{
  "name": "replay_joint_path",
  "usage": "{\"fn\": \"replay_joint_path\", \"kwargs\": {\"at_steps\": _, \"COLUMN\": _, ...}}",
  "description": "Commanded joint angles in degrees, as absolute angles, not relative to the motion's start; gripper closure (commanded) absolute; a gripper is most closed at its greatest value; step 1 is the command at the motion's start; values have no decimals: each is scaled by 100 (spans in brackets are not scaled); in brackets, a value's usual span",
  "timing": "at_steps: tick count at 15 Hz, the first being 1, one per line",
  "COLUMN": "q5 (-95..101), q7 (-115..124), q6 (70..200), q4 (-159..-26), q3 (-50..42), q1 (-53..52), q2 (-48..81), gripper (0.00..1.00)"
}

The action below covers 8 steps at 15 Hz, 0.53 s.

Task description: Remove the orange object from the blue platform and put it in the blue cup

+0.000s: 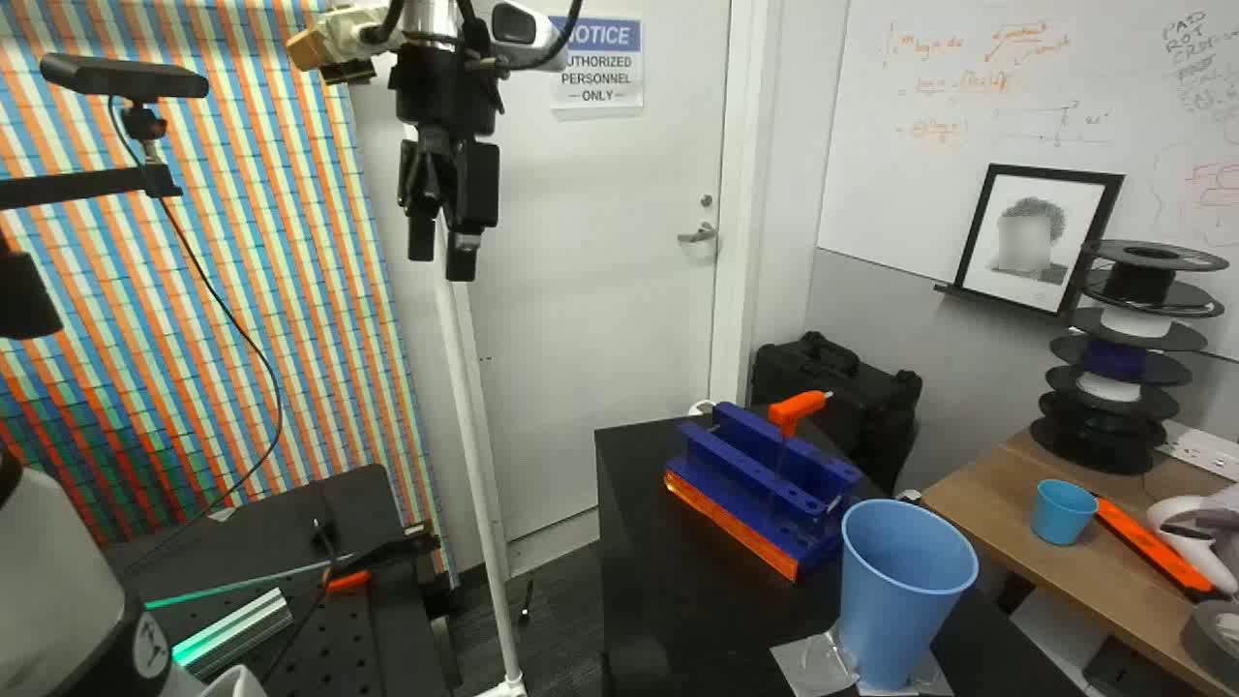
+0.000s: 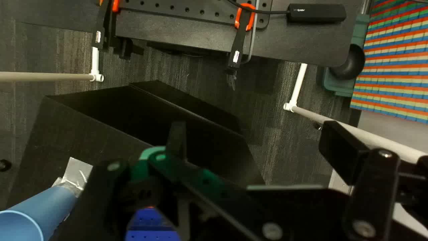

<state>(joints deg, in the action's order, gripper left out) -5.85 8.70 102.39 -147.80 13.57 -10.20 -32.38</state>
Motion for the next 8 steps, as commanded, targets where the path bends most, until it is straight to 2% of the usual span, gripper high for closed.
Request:
{"fn": "replay_joint_path", "kwargs": {"at_steps": 1, "q5": -565, "q7": 890, "q6": 10232, "q4": -14761, "q3": 1317, "q1": -1063, "q2": -3230, "gripper": 0}}
{"fn": "replay_joint_path", "kwargs": {"at_steps": 8, "q5": -346, "q7": 813, "q6": 10478, "q4": -14690, "q3": 1274, "q1": -963, "q2": -3271, "gripper": 0}}
